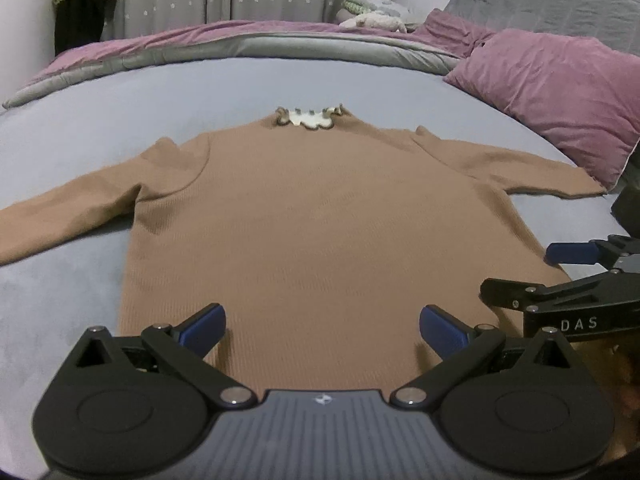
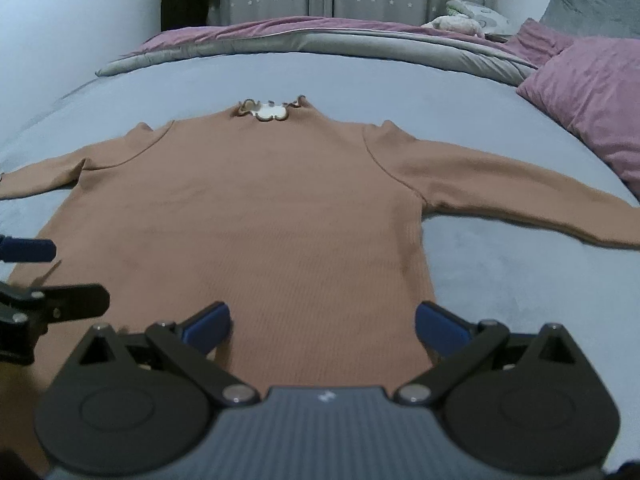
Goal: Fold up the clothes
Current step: 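Raise both open grippers back over the flat sweater, then move the right gripper to the sleeve cuff beside the pink pillow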
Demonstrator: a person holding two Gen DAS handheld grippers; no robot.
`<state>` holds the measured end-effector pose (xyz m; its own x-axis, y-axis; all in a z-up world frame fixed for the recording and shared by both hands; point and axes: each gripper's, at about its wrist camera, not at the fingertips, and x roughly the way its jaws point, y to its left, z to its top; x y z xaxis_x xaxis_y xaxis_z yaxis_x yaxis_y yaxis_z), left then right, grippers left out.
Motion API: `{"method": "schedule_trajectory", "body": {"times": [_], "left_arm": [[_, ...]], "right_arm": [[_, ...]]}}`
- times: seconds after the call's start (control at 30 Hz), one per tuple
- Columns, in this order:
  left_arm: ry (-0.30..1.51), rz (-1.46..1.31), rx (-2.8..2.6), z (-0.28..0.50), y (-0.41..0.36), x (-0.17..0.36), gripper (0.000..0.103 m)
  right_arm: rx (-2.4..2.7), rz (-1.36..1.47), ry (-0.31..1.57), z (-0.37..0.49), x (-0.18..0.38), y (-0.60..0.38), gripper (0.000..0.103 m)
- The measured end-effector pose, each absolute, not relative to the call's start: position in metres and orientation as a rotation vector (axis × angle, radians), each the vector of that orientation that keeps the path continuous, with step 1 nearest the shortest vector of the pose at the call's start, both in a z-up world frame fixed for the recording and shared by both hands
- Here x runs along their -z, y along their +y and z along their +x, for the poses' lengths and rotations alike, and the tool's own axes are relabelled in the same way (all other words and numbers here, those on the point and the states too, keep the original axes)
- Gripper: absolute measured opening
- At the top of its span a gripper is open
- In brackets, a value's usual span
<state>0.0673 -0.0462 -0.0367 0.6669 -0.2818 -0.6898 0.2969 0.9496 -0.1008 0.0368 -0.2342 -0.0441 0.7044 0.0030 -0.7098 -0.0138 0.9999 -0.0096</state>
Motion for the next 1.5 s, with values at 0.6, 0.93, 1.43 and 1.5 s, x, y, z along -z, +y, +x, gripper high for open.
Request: {"method": "schedule_trajectory", "body": {"times": [0.6,0.93,1.43,1.5], "left_arm": [[0.783,-0.09,0.225,0.098,-0.038,0.041,0.103],[0.807,-0.125,0.212,0.1,-0.033,0.043,0.103],[0.807,-0.114,0.221,0.1,-0.033,0.042,0.103],[0.806,-0.109,0.221,0.1,-0.033,0.043,0.103]], "right_arm": [[0.11,0.116,0.774,0.056,0.027,-0.272,0.103],[0.191,0.258,0.765,0.061,0.024,-0.316,0.103],[0.317,0.768,0.677,0.073,0.054,-0.426,0.087],[0.337,0.797,0.66,0.075,0.056,-0.436,0.086]]}}
